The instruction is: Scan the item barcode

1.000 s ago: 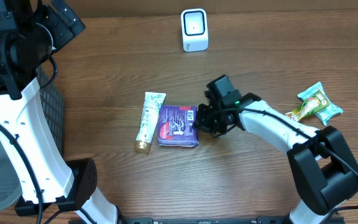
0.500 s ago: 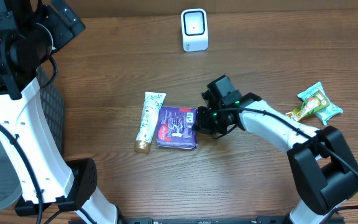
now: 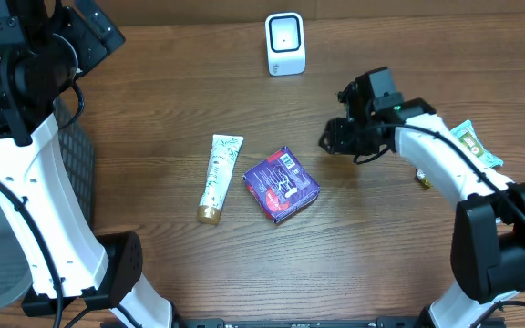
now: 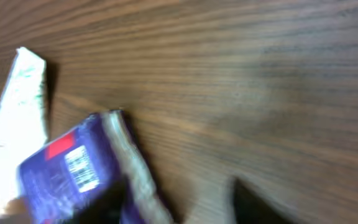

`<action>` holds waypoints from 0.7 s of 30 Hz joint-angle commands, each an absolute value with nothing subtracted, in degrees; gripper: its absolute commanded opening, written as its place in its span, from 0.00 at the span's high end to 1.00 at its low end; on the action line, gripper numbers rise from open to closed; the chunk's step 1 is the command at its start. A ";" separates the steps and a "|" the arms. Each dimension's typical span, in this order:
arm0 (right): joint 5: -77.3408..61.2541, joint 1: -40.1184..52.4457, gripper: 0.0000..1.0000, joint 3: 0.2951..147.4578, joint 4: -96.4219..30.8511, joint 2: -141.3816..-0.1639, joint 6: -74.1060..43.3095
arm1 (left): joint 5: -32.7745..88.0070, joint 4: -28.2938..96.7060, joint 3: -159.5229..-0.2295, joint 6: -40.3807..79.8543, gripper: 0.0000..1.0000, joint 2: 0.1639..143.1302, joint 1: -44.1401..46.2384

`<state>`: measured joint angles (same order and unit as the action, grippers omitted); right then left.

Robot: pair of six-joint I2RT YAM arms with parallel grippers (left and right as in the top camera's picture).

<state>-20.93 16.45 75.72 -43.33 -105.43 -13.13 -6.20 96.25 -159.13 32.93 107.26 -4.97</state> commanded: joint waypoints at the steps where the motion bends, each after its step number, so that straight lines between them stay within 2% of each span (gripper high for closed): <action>1: -28.45 15.99 0.21 80.18 -48.16 -105.75 -21.43 | -6.09 96.23 -159.20 33.41 0.00 107.13 -4.82; 3: -28.73 16.19 0.11 80.27 -52.84 -105.75 -30.85 | -6.09 96.25 -159.20 33.41 0.00 107.13 -4.82; 4: -28.84 16.75 0.10 79.99 -55.29 -105.78 -34.00 | -6.09 96.25 -159.20 33.41 0.01 107.13 -4.82; 6: -28.82 18.65 0.13 78.91 -58.35 -105.78 -36.73 | -6.09 96.25 -159.20 33.43 0.00 107.13 -4.82; 8: -28.53 20.97 0.22 77.80 -59.70 -105.78 -40.01 | -6.09 96.25 -159.20 33.43 0.00 107.13 -4.82; 16: -20.99 32.12 0.23 73.84 -54.43 -105.78 -52.99 | -6.09 96.23 -159.20 33.41 0.00 107.13 -4.86; 19: -17.15 34.59 0.32 72.86 -53.80 -105.78 -57.91 | -6.09 96.23 -159.20 33.41 0.00 107.13 -4.86; 20: -14.70 35.75 0.40 72.47 -53.80 -105.80 -60.53 | -6.09 96.23 -159.20 33.43 0.00 107.13 -4.86; 21: -13.39 36.16 0.41 72.29 -53.63 -105.80 -61.63 | -6.09 96.23 -159.20 33.41 0.00 107.13 -4.86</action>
